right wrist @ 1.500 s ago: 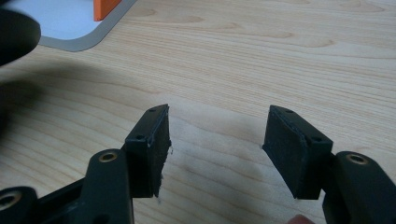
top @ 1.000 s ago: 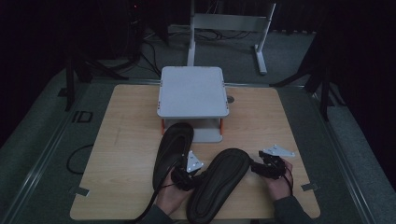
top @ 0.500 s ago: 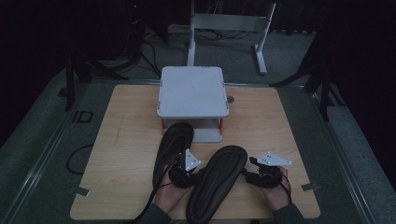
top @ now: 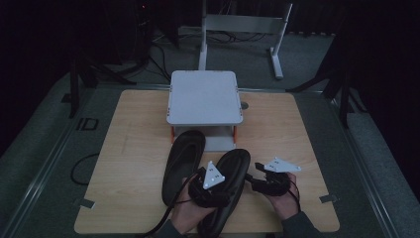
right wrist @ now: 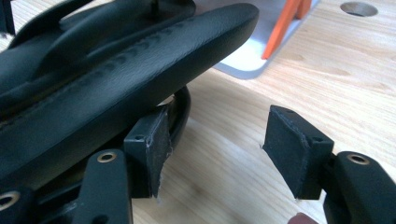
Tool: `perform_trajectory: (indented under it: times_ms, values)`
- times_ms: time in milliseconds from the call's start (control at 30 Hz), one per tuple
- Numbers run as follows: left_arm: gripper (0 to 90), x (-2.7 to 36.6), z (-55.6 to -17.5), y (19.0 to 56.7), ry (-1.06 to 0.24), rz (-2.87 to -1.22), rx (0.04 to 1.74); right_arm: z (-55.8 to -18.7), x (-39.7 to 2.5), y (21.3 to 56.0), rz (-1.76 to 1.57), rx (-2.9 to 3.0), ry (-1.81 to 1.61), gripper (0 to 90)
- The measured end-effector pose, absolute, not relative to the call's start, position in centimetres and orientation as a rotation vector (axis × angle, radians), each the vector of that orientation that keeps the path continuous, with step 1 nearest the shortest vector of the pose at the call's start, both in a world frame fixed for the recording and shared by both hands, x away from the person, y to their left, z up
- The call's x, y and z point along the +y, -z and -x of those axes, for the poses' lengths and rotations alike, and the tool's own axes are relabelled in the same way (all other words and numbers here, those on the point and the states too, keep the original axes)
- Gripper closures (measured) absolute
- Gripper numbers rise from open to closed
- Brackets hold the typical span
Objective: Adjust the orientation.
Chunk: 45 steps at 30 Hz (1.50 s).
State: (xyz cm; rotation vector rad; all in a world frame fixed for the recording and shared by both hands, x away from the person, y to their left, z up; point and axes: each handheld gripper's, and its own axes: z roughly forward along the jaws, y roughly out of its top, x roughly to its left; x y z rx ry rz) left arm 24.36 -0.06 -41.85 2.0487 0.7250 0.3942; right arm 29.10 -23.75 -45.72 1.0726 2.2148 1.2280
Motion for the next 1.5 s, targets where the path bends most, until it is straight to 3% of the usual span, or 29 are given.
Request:
perform_trajectory:
  times_ms: [100,267,567,1167,1300,1400,1500]
  values:
    - [18.8,-1.1,-24.5,42.3,-0.435,-2.083,0.737,-29.3,-23.2,45.4,-1.056,2.218,-1.236,39.9]
    - [18.0,-1.5,-25.1,43.3,-0.542,-2.103,0.793,-29.5,-22.3,45.4,-1.022,2.245,-1.240,39.8]
    - [35.1,1.7,-26.2,43.3,-0.492,-2.047,0.865,-29.6,-22.3,44.8,-1.032,2.210,-1.286,38.8]
    - [40.0,4.3,-26.9,42.8,-0.550,-1.984,0.914,-31.0,-20.0,47.4,-1.031,2.375,-1.279,38.7]
    - [42.3,4.5,-27.1,42.8,-0.546,-1.972,0.926,-31.9,-18.9,47.3,-1.020,2.379,-1.323,44.7]
    - [43.3,4.6,-27.2,42.7,-0.541,-1.966,0.946,-32.6,-18.1,47.3,-1.028,2.382,-1.318,57.8]
    - [43.5,4.7,-27.2,42.7,-0.526,-1.967,0.944,-32.7,-18.0,47.1,-1.037,2.370,-1.322,63.0]
